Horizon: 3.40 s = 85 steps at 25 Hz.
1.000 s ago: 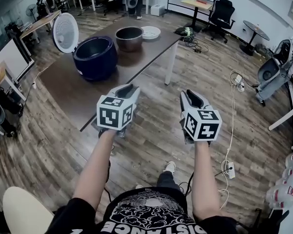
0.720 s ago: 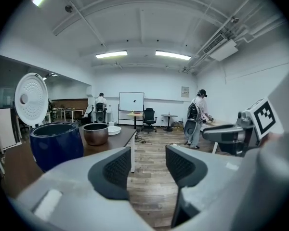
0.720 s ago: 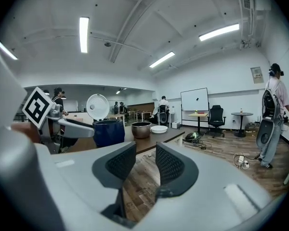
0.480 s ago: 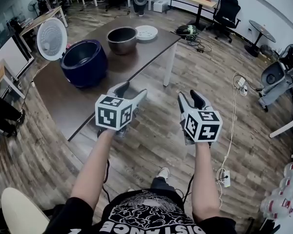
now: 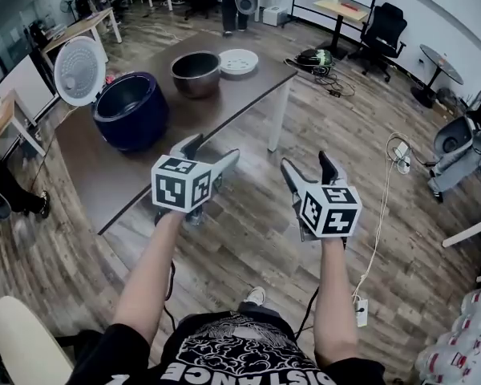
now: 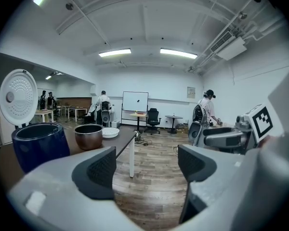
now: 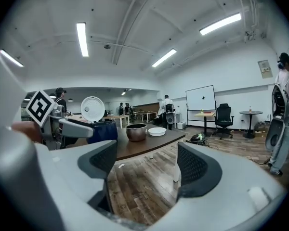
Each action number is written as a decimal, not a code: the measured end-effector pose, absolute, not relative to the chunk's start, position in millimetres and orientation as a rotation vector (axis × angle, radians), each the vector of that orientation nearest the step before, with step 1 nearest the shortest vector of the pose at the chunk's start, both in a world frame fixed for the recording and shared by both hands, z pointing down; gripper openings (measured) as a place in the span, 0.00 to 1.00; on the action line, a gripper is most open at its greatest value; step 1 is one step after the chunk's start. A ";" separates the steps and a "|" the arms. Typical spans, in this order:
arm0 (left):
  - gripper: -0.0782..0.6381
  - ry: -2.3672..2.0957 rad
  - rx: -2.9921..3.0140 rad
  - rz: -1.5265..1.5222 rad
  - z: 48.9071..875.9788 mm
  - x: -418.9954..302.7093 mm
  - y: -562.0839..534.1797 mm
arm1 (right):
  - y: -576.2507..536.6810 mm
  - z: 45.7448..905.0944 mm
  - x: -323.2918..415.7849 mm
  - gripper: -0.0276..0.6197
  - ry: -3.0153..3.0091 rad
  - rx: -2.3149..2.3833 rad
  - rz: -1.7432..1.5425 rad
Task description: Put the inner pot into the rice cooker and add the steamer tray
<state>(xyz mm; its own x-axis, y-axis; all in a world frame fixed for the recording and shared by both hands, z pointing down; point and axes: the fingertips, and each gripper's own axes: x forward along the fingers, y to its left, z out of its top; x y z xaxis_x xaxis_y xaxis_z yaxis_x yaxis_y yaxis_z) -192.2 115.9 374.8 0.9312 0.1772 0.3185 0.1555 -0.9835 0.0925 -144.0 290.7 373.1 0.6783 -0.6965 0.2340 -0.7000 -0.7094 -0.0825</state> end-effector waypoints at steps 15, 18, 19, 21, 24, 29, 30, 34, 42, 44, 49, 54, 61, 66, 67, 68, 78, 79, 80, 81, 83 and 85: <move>0.72 0.073 3.037 0.515 375.1 -161.8 122.9 | 331.0 363.5 -91.9 0.75 -1.145 2.822 0.244; 0.73 0.076 3.042 0.520 376.9 -152.7 122.0 | 330.7 366.9 -82.5 0.75 -1.143 2.824 0.255; 0.73 0.075 3.042 0.521 377.2 -149.0 121.4 | 330.5 368.1 -79.0 0.75 -1.145 2.825 0.263; 0.73 0.069 3.040 0.521 378.6 -141.3 120.4 | 330.1 371.5 -71.8 0.75 -1.151 2.827 0.280; 0.73 0.059 3.036 0.516 382.4 -127.4 119.4 | 328.5 378.5 -57.7 0.75 -1.163 2.831 0.304; 0.73 0.038 3.037 0.514 389.4 -97.2 103.5 | 311.8 384.5 -26.4 0.75 -1.180 2.830 0.312; 0.73 0.036 3.036 0.515 389.6 -89.7 98.8 | 306.8 384.9 -19.1 0.75 -1.182 2.827 0.315; 0.73 0.019 3.036 0.521 390.3 -59.9 78.9 | 284.8 387.7 8.9 0.75 -1.201 2.807 0.338; 0.73 -0.014 3.021 0.537 395.7 -4.9 21.3 | 225.4 387.8 67.1 0.74 -1.232 2.770 0.359; 0.73 -0.024 3.016 0.544 396.3 8.3 4.6 | 207.7 387.2 81.6 0.74 -1.242 2.760 0.365; 0.73 -0.047 3.011 0.556 394.2 39.5 -40.6 | 158.5 382.1 114.9 0.73 -1.268 2.734 0.372; 0.73 -0.076 2.998 0.557 395.5 65.5 -83.6 | 108.8 383.2 141.8 0.73 -1.309 2.716 0.396; 0.73 -0.105 2.981 0.565 397.3 93.1 -126.4 | 55.6 381.9 168.1 0.73 -1.352 2.682 0.408; 0.73 -0.121 2.971 0.573 404.3 107.6 -146.6 | 32.6 385.4 186.4 0.72 -1.371 2.669 0.407; 0.73 -0.124 2.971 0.574 404.8 110.2 -150.9 | 27.4 386.0 188.9 0.72 -1.376 2.665 0.408; 0.73 -0.129 2.971 0.573 405.0 112.6 -155.7 | 22.0 386.6 191.1 0.72 -1.381 2.661 0.409; 0.73 -0.183 2.962 0.579 409.3 132.3 -190.3 | -18.2 390.8 215.5 0.71 -1.443 2.631 0.406; 0.73 -0.186 2.963 0.580 410.6 134.8 -191.5 | -21.0 392.4 218.1 0.71 -1.450 2.627 0.406; 0.73 -0.192 2.964 0.580 411.9 137.2 -193.0 | -24.3 394.4 220.5 0.71 -1.458 2.623 0.407; 0.73 -0.198 2.964 0.581 413.4 139.3 -194.6 | -27.8 396.7 222.7 0.71 -1.469 2.617 0.409; 0.73 -0.213 2.960 0.579 416.9 142.3 -198.5 | -35.1 400.8 227.0 0.71 -1.490 2.604 0.411; 0.73 -0.238 2.954 0.573 418.9 144.9 -206.0 | -44.8 401.6 233.1 0.71 -1.513 2.591 0.404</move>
